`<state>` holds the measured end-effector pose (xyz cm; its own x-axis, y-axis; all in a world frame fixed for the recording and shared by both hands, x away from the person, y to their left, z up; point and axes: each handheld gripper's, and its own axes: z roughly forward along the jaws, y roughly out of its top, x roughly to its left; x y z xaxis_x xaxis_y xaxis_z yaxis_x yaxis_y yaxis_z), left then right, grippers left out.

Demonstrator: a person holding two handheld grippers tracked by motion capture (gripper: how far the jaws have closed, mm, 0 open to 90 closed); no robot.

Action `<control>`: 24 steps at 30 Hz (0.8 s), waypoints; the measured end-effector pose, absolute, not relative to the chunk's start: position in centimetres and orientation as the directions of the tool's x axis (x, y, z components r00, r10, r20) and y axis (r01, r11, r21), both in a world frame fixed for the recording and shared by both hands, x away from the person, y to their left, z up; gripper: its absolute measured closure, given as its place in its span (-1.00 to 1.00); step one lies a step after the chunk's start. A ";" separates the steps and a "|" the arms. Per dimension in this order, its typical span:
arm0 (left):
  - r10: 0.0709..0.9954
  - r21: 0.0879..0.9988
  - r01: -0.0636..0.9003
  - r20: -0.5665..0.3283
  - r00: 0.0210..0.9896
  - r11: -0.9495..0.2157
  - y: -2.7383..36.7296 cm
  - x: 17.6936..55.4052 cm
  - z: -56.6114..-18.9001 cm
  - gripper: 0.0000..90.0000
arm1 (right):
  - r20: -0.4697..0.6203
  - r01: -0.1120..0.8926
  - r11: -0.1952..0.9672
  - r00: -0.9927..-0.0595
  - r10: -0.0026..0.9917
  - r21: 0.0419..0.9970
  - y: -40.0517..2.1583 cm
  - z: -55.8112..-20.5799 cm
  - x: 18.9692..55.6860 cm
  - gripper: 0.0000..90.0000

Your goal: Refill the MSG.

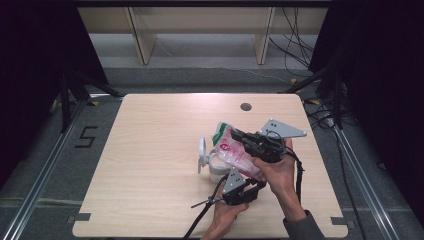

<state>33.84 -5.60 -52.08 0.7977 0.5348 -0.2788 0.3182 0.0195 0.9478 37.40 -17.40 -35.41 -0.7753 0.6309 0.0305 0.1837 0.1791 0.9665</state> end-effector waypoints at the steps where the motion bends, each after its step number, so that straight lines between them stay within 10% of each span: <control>1: 0.533 0.947 0.320 -0.278 0.799 0.015 -5.5 33.9 -52.1 0.60 | 0.031 0.176 0.171 -0.778 0.627 0.969 -17.5 -35.4 37.4 1.00; 24: 0.566 0.935 0.354 -0.276 0.777 -0.031 -4.7 33.3 -52.0 0.34 | 0.137 0.210 0.052 -0.786 0.603 0.976 -21.4 -35.5 36.9 1.00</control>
<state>33.35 -4.69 -51.96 0.7769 0.5661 -0.2755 0.3543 -0.0313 0.9346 36.86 -21.37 -35.53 -0.7856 0.6034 0.1369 0.2104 0.0524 0.9762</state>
